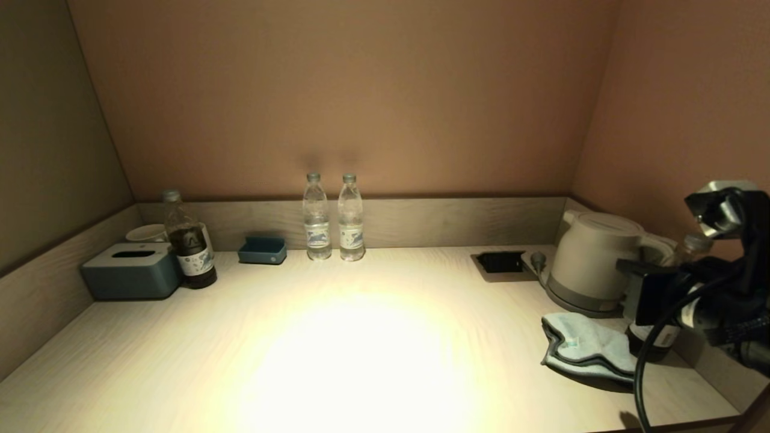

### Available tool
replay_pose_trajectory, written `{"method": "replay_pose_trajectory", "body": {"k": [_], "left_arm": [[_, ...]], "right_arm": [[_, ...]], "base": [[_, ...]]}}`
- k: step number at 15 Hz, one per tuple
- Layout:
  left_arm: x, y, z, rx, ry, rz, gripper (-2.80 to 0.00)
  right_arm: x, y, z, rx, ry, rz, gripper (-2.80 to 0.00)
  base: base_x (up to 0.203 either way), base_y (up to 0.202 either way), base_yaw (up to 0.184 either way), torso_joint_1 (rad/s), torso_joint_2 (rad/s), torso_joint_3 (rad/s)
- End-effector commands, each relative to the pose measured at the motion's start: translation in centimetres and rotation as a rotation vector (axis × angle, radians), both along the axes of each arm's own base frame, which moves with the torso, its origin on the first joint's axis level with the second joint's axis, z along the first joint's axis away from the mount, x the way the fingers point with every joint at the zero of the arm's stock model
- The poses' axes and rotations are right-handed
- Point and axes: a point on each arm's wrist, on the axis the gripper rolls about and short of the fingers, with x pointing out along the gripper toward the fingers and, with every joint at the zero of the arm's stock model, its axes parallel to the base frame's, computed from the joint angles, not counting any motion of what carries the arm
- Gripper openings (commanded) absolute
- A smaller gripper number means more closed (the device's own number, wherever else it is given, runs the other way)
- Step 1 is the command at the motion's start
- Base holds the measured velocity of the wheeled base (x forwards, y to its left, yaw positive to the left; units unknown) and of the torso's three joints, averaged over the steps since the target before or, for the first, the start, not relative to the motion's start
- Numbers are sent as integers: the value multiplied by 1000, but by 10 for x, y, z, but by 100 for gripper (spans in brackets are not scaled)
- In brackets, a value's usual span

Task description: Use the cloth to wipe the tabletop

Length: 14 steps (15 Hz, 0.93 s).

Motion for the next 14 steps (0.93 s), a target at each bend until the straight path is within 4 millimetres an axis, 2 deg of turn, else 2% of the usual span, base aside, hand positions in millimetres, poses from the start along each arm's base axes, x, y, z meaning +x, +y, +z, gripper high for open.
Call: {"method": "replay_pose_trajectory", "body": {"k": [1,3,5,8,11,14], "left_arm": [[0,0,0,-1,0,0,-280],[0,0,0,-1,0,0,-280],[0,0,0,-1,0,0,-280],[0,0,0,-1,0,0,-280],[0,0,0,-1,0,0,-280],[0,0,0,-1,0,0,-280]], "right_arm": [[-15,-2,7,3,-46,0,-280],[-35,-6,12,-11,-89,5,-280],[-45,-7,12,-29,-90,8,-280],[-90,-15,21,-28,-188,4,-280],[-129,-21,19,-24,-240,-5,-280],[-149,-26,16,-26,-265,-55,-280]], "base": [[0,0,0,0,0,0],[0,0,0,0,0,0],[0,0,0,0,0,0],[0,0,0,0,0,0],[0,0,0,0,0,0],[0,0,0,0,0,0]]}}
